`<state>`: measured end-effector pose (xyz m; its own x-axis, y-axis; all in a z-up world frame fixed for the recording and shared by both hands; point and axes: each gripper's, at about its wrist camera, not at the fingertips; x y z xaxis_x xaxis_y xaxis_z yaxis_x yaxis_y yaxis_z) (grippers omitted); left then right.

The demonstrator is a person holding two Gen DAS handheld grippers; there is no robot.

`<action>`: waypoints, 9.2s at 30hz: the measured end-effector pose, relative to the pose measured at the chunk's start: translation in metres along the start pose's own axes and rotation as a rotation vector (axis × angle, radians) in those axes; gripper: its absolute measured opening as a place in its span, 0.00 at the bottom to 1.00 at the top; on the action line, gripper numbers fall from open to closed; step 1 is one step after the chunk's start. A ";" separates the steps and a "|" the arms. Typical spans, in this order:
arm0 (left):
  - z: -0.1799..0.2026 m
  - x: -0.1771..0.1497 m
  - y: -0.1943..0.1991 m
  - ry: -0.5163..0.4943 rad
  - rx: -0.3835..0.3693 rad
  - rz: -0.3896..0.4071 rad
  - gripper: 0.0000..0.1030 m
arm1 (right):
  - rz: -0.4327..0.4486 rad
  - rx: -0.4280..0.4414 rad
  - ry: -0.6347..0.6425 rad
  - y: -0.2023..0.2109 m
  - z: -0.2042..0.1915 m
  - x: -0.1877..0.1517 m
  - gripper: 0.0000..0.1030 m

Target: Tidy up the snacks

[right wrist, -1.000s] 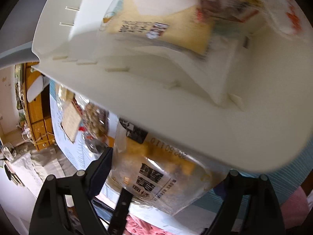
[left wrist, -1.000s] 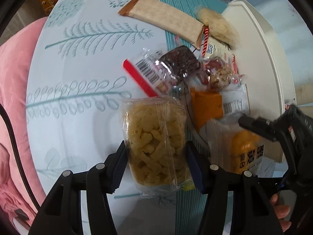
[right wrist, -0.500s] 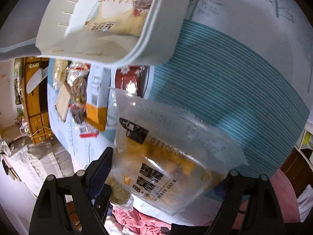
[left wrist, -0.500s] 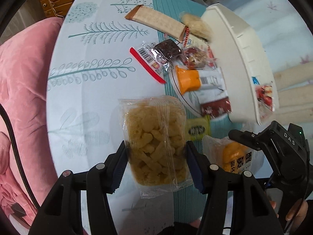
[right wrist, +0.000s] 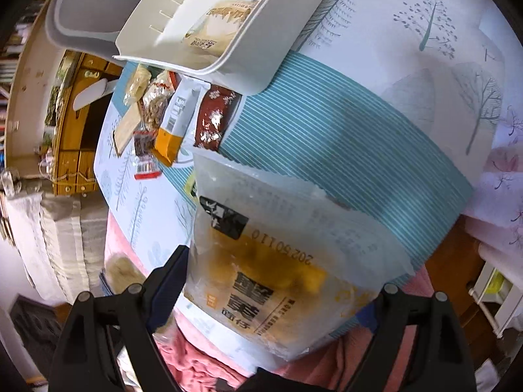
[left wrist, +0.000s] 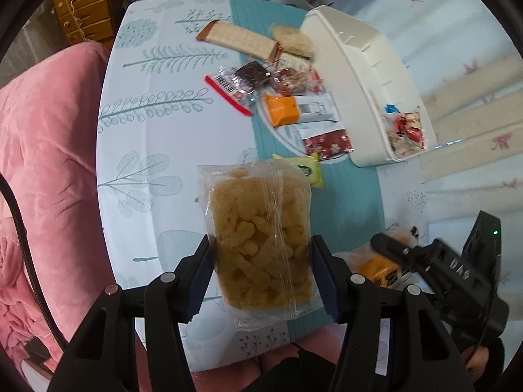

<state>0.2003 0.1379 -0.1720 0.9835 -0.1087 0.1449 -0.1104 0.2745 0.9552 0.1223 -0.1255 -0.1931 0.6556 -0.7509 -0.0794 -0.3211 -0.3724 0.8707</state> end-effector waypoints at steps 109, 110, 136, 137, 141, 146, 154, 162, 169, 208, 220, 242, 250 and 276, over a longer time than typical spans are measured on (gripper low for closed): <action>0.035 0.007 0.061 -0.024 0.118 0.211 0.74 | 0.316 0.115 0.680 0.073 -0.056 0.006 0.93; 0.032 0.009 0.062 -0.035 0.118 0.211 0.74 | 0.319 0.111 0.673 0.069 -0.058 0.001 0.93; -0.014 0.121 -0.006 -0.217 0.229 0.116 0.77 | 0.292 -0.068 0.670 -0.036 -0.088 -0.033 0.92; -0.013 0.127 -0.013 -0.222 0.222 0.113 0.77 | 0.285 -0.080 0.676 -0.042 -0.089 -0.031 0.92; -0.011 0.147 -0.039 -0.237 0.215 0.108 0.77 | 0.271 -0.109 0.703 -0.064 -0.089 -0.028 0.91; -0.009 0.170 -0.074 -0.261 0.208 0.116 0.77 | 0.263 -0.131 0.680 -0.087 -0.086 -0.019 0.87; 0.002 0.189 -0.115 -0.316 0.207 0.095 0.77 | 0.285 -0.169 0.705 -0.106 -0.089 -0.009 0.86; 0.007 0.202 -0.142 -0.329 0.229 0.042 0.77 | 0.265 -0.205 0.721 -0.116 -0.090 -0.005 0.73; 0.010 0.206 -0.150 -0.330 0.231 0.048 0.71 | 0.262 -0.212 0.745 -0.116 -0.091 -0.005 0.64; -0.020 0.046 -0.024 -0.035 0.185 -0.039 0.35 | 0.128 -0.125 0.590 -0.026 -0.061 -0.015 0.54; 0.040 0.041 0.014 0.068 0.173 0.032 0.35 | 0.154 0.012 0.733 0.024 -0.075 0.030 0.54; 0.190 0.112 0.041 0.198 0.176 0.254 0.35 | 0.236 0.159 1.070 0.120 -0.087 0.170 0.55; 0.216 0.148 0.041 0.201 0.172 0.281 0.35 | 0.279 0.191 1.053 0.134 -0.098 0.213 0.55; 0.232 0.176 0.025 0.207 0.162 0.297 0.62 | 0.233 0.212 0.940 0.122 -0.094 0.264 0.68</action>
<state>0.3373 -0.0964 -0.0628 0.9114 0.1528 0.3820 -0.3997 0.1090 0.9101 0.3199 -0.3178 -0.0620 0.8065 -0.1137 0.5802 -0.5666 -0.4288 0.7036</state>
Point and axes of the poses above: each gripper's, at about its wrist camera, not at the fingertips, and y roughly against the way its jaws point, z to its right, x to its top, and after that the axes turned 6 degrees about x, right-handed
